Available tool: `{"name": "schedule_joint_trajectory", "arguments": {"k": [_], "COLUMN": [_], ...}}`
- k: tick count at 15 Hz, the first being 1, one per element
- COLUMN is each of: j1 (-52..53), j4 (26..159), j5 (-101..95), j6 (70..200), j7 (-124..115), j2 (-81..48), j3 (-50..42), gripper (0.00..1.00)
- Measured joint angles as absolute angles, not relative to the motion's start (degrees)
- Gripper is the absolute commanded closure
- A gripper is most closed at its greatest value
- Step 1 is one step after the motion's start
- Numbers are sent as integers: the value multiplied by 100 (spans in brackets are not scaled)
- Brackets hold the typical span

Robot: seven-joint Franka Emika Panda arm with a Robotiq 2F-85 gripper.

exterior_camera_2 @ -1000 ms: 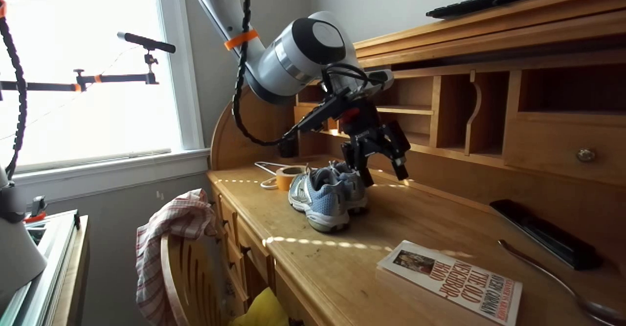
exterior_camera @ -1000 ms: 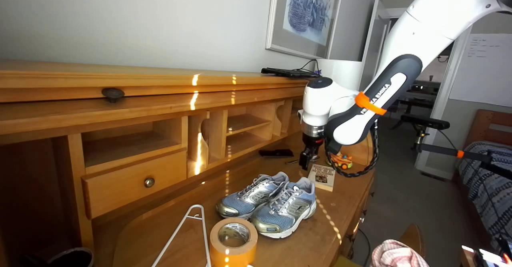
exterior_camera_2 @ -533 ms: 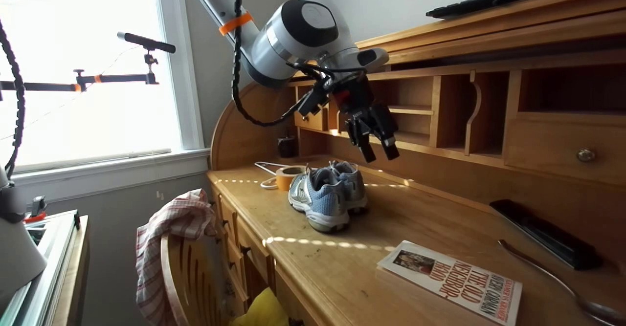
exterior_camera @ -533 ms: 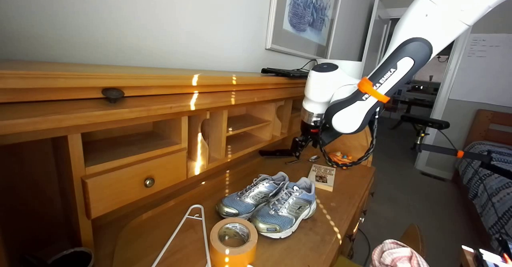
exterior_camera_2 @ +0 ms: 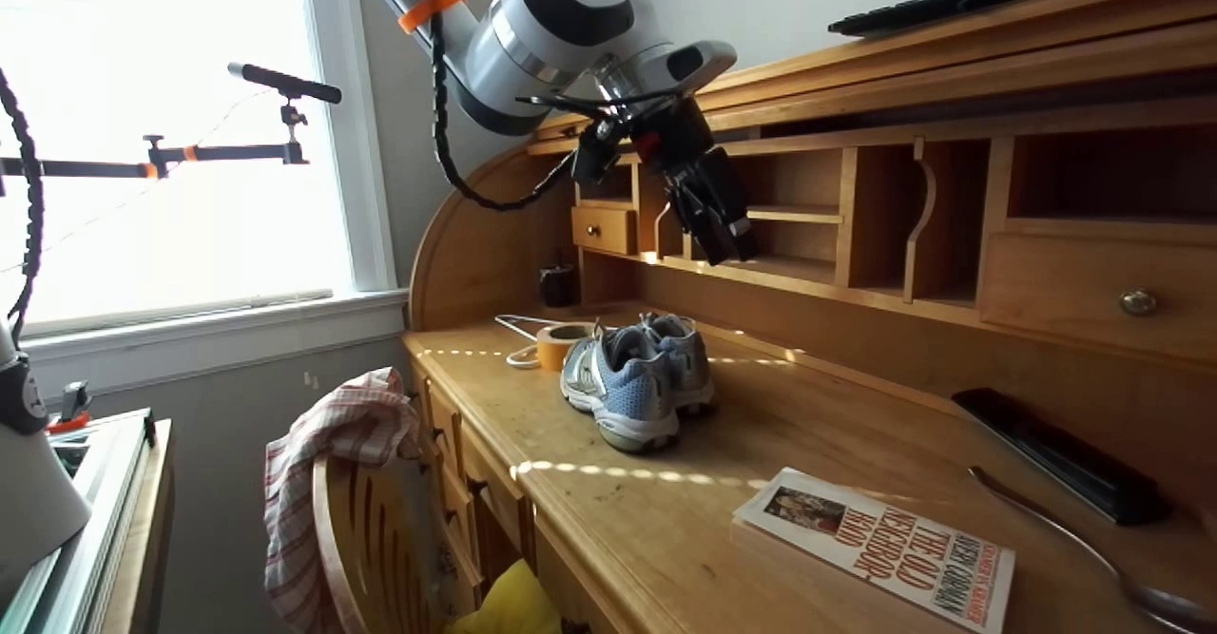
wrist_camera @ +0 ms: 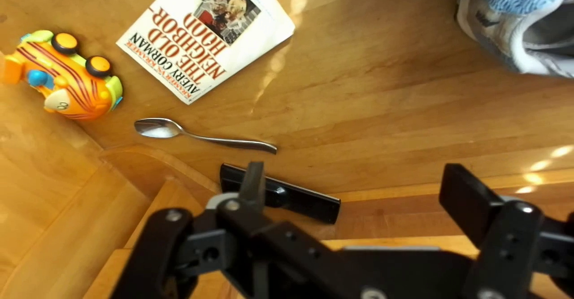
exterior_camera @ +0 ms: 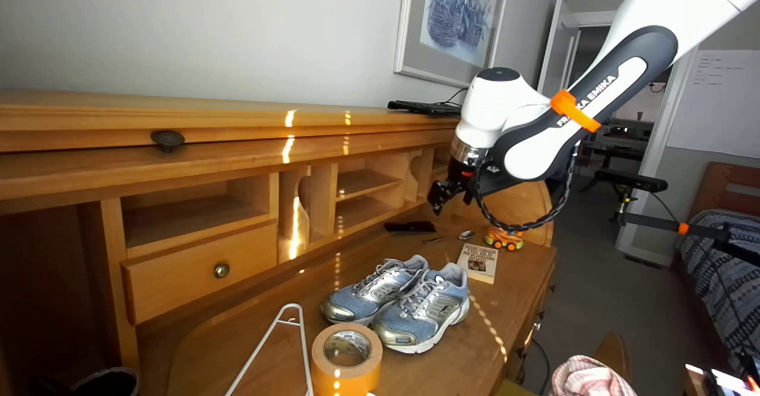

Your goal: Remove the book from the shelf

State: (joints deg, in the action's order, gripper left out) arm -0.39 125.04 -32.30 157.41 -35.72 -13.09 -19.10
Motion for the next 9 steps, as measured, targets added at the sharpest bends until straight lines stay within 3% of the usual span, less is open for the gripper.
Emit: {"name": "schedule_joint_trajectory", "arguments": {"k": [9], "j1": [-50], "j4": [12922], "j5": [-3226], "j6": [15741], "j7": [-3599], "j2": [-614], "j3": [-1599], "gripper": [0]}}
